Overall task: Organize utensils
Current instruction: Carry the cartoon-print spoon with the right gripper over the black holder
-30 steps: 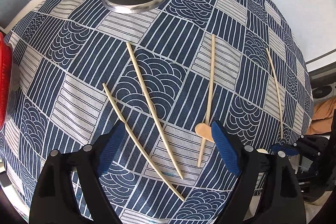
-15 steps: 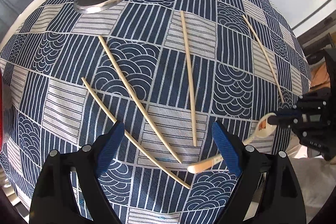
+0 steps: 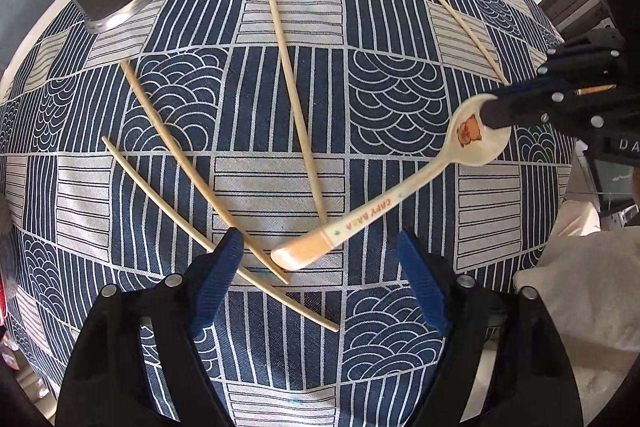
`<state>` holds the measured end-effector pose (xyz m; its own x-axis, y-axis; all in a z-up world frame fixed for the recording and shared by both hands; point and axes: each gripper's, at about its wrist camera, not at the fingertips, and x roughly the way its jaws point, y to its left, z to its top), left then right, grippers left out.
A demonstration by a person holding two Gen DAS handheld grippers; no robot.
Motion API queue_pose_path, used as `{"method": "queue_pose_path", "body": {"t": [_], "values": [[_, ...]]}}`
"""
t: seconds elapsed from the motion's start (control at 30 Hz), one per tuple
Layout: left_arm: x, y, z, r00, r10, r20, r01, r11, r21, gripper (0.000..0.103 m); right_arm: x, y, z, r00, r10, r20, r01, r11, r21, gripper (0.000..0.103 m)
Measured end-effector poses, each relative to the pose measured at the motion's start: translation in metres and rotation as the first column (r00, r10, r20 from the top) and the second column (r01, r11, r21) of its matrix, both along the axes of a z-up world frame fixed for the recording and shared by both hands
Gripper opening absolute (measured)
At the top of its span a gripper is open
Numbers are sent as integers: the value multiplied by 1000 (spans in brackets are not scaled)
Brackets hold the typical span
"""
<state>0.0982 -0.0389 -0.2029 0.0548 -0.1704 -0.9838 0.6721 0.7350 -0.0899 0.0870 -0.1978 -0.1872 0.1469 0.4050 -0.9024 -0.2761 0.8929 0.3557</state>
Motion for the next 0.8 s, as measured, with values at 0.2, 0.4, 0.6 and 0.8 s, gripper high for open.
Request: {"method": "queue_pose_path", "body": {"t": [0.2,0.4,0.6,0.8], "values": [[6,5,8,999,5,38,-6,1000,19,38,10,2,19,999,13,45,-14,1000,26,5],[10,21,25,996,46,80,-47,999,2,33,25,7,43,993,37,110,-40,999,25,5],[21,34,48,987,102,126,-100,995,-25,31,41,20,76,977,79,198,-81,997,1,5],[35,40,73,972,149,184,-141,989,-53,30,56,32,113,949,118,292,-113,993,-33,5]]}}
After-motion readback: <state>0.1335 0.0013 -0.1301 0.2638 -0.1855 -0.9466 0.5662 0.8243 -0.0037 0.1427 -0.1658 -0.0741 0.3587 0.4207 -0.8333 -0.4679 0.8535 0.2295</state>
